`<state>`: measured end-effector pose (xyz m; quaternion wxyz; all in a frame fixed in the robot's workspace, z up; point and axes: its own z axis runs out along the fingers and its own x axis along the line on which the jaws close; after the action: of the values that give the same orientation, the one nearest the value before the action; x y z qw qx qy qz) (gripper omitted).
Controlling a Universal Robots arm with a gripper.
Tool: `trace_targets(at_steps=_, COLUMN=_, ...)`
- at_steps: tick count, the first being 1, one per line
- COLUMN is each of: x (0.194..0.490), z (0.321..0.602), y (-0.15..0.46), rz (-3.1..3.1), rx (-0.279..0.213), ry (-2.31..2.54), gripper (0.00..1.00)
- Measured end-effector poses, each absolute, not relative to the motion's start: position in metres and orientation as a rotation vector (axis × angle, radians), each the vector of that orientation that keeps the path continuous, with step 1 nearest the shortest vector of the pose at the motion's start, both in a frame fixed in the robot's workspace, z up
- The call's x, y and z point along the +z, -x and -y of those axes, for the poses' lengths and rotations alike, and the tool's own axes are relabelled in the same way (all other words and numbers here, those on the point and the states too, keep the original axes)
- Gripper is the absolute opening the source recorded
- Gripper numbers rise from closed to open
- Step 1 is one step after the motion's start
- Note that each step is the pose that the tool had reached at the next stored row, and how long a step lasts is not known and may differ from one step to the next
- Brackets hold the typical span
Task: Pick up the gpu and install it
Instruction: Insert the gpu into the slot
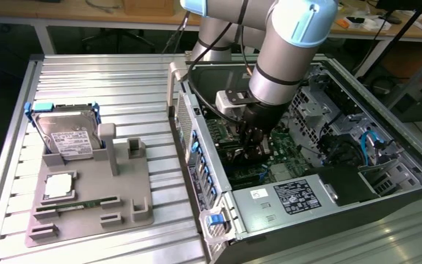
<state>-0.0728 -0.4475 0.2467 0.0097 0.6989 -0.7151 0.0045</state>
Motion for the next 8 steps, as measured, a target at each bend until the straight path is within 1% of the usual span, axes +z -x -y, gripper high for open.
trace_targets(at_steps=8, x=0.2467, z=0.4475, y=0.0728, rz=2.233, rx=0.014, ry=-2.182, gripper=0.27)
